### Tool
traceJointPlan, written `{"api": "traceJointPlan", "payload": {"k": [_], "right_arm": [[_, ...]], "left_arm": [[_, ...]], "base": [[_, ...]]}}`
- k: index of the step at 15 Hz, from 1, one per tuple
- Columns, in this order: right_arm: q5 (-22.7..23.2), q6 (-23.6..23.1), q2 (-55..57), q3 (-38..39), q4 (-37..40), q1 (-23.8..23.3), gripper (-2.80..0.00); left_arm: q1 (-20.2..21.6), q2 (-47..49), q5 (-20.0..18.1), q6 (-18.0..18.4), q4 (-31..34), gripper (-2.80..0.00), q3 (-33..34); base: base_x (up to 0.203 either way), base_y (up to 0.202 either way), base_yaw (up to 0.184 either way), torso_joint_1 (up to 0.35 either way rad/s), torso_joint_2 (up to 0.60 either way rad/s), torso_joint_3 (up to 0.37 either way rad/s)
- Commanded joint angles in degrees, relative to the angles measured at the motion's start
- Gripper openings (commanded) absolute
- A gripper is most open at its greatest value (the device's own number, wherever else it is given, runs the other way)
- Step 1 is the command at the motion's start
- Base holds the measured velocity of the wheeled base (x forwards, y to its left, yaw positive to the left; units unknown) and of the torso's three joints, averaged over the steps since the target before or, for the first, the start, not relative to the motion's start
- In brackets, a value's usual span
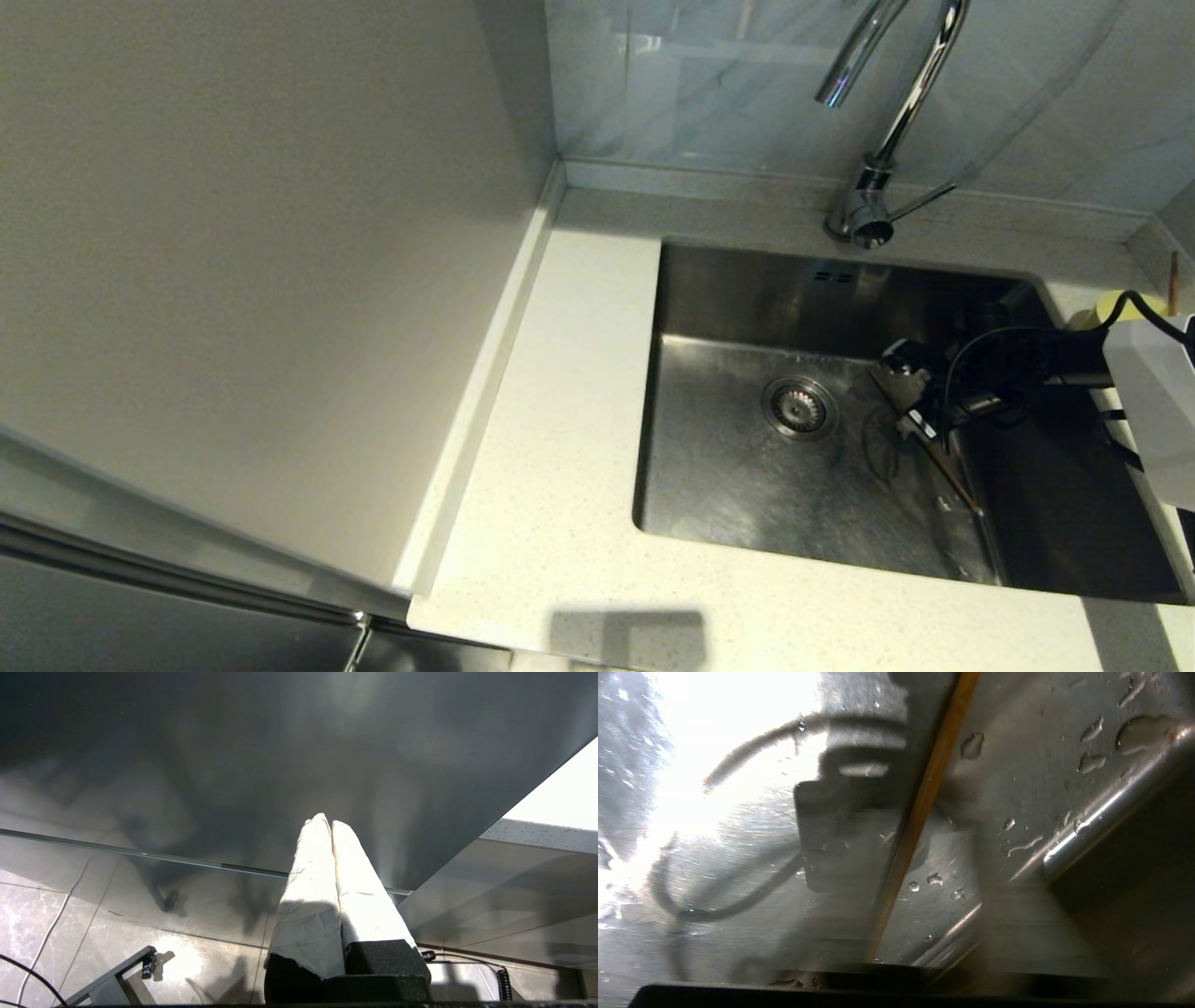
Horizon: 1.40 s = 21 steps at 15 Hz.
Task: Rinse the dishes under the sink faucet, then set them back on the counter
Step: Put the chopsticks back to the table from the sink
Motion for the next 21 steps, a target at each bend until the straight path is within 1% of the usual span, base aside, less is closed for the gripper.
{"api": "traceJointPlan", "payload": {"k": [1, 8, 14, 19, 20, 21], "right_arm": [[0.05, -0.23, -0.1, 0.04, 0.1, -0.04, -2.8], [0.01, -0.23, -0.68, -0.05, -0.24, -0.21, -2.8], [0.38, -0.23, -3.26, 0.04, 0.21, -1.28, -2.8], [0.22, -0.32, -3.44, 0.04, -1.7, -1.27, -2.8], [0.05, -0.32, -3.52, 0.04, -1.75, -1.27, 0.0], [0.14, -0.32, -3.67, 0.04, -1.75, -1.27, 0.0]], "left_arm": [[0.01, -0.18, 0.02, -0.03, -0.01, -2.8, 0.0], [0.01, -0.18, 0.02, -0.03, -0.01, -2.8, 0.0], [0.01, -0.18, 0.02, -0.03, -0.01, -2.8, 0.0], [0.01, -0.18, 0.02, -0.03, -0.01, -2.8, 0.0], [0.01, -0.18, 0.02, -0.03, -0.01, -2.8, 0.0], [0.01, -0.18, 0.02, -0.03, -0.01, -2.8, 0.0]], "base": [[0.0, 0.0, 0.0, 0.0, 0.0, 0.0], [0.0, 0.0, 0.0, 0.0, 0.0, 0.0], [0.0, 0.0, 0.0, 0.0, 0.0, 0.0], [0.0, 0.0, 0.0, 0.0, 0.0, 0.0], [0.0, 0.0, 0.0, 0.0, 0.0, 0.0], [0.0, 0.0, 0.0, 0.0, 0.0, 0.0]]}}
